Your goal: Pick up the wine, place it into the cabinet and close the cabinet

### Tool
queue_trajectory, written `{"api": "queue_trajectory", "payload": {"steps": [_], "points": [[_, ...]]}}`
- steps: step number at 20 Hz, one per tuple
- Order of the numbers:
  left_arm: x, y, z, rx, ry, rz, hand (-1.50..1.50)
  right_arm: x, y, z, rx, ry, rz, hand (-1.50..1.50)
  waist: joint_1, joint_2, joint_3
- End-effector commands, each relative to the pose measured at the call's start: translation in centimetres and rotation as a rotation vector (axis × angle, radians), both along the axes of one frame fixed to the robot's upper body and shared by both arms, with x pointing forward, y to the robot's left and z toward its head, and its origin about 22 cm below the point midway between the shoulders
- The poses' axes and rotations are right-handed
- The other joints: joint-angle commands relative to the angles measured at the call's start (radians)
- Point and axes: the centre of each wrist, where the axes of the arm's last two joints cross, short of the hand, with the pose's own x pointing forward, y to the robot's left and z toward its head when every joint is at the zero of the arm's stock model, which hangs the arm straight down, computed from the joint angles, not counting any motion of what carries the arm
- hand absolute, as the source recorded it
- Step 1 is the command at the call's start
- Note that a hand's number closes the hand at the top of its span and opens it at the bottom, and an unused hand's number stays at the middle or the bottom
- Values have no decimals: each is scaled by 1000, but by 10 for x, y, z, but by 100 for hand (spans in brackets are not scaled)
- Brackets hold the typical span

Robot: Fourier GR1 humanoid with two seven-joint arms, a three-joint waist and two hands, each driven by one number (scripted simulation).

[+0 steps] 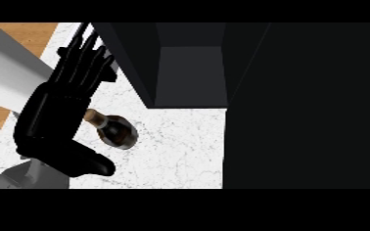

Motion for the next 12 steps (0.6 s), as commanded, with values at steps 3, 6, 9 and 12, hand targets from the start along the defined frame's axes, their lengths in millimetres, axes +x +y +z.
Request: {"api": "queue_trajectory", "payload": {"steps": [3,6,9,12], "points": [[-3,-28,-8,-9,13,-23,-150,-3,12,8,1,10,-3,-150,5,0,0],[5,-22,2,0,-7,6,-150,-10,0,8,16,9,14,-150,3,0,0],[-2,7,0,-10,-8,-11,-150,-7,15,21,6,-1,6,-150,7,0,0],[-6,-12,13,2,16,-2,-150,-3,1,33,12,4,12,-150,6,0,0]]}}
